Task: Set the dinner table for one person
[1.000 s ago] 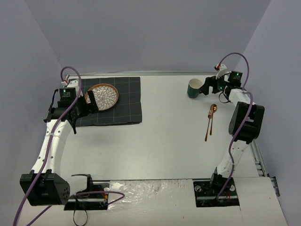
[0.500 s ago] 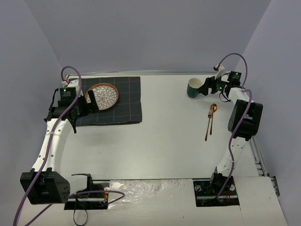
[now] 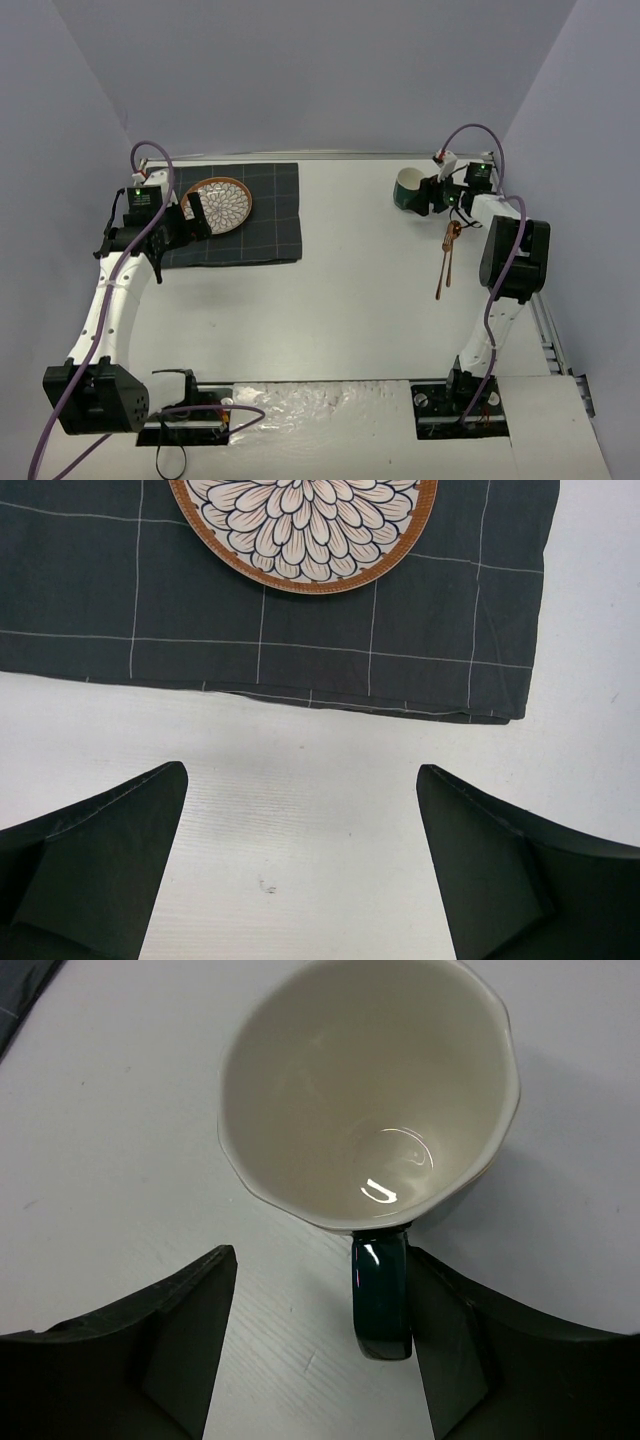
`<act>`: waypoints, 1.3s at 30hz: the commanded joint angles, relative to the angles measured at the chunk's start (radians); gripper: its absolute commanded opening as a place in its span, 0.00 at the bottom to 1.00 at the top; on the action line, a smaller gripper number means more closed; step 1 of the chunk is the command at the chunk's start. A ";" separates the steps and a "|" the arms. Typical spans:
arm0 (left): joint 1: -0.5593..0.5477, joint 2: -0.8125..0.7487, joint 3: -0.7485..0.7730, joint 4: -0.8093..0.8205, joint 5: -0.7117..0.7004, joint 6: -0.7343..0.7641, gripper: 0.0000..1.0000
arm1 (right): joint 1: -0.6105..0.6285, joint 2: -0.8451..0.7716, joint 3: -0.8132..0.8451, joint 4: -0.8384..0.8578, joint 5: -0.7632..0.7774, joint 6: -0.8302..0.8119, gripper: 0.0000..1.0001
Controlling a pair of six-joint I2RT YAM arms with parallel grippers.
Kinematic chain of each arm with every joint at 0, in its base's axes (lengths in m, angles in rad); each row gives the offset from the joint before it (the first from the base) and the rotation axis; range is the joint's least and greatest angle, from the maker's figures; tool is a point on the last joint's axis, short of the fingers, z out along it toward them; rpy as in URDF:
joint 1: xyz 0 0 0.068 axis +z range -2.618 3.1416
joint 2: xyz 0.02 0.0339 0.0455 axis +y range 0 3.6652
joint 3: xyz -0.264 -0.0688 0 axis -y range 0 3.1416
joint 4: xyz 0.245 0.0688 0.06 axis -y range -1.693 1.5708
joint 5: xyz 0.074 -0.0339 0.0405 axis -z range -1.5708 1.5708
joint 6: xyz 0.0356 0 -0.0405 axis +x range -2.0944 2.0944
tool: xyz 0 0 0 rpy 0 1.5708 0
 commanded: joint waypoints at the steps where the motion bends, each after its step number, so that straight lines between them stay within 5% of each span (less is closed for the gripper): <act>1: 0.008 -0.023 0.011 0.044 0.016 -0.008 0.97 | 0.004 -0.130 -0.022 0.096 0.078 0.003 0.61; 14: 0.008 -0.019 0.008 0.049 0.020 -0.011 0.97 | 0.038 -0.174 -0.079 0.187 0.205 0.024 0.36; 29: 0.008 -0.016 0.005 0.050 0.021 -0.013 0.97 | 0.052 -0.147 -0.036 0.156 0.227 0.004 0.33; 39: 0.009 -0.015 0.004 0.053 0.024 -0.016 0.97 | 0.071 -0.141 -0.016 0.134 0.273 -0.021 0.15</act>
